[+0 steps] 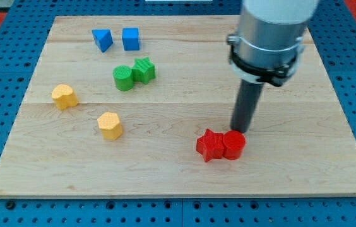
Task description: Push yellow hexagon into yellow heart
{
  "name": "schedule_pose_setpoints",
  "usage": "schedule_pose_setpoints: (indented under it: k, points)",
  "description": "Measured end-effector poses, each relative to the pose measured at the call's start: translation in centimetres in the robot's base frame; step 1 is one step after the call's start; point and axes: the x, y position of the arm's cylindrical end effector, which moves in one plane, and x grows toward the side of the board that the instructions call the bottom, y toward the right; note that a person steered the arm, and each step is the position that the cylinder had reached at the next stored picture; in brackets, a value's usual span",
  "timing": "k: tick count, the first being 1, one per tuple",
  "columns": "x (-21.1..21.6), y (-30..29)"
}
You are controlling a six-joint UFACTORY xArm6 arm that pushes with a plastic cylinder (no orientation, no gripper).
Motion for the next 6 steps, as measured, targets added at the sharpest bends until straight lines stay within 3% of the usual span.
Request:
schedule_pose_setpoints:
  k: [3,5,6]
  points:
    - [3.4,-15.5]
    - [-1.7,-23.1]
    - [-2.8,-24.2]
